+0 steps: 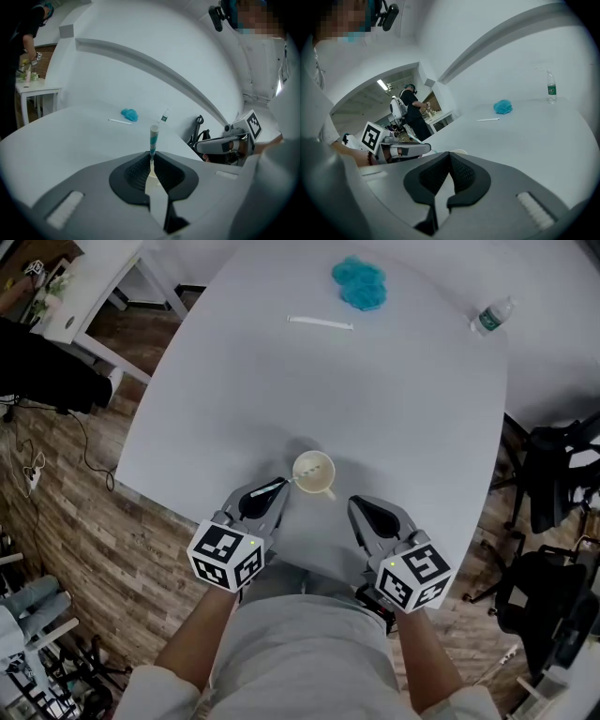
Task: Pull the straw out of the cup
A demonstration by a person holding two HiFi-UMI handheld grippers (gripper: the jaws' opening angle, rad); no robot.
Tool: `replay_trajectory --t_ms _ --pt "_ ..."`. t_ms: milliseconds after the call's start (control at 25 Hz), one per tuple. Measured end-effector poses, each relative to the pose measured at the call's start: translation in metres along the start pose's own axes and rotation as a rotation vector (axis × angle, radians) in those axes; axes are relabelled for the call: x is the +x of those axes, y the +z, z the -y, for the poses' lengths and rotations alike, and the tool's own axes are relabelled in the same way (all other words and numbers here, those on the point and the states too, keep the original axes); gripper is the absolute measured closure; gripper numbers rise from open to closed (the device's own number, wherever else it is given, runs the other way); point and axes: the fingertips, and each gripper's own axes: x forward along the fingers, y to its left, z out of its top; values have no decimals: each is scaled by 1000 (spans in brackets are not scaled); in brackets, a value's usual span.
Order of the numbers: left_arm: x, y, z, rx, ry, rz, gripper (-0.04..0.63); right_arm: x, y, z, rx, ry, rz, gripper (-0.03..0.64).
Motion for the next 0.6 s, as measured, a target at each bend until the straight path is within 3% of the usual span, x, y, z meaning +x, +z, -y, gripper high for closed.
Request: replay_trajectory --t_ms 600 --pt "-34 10 26 48 -2 35 551 -25 12 -17 -37 -4 49 611"
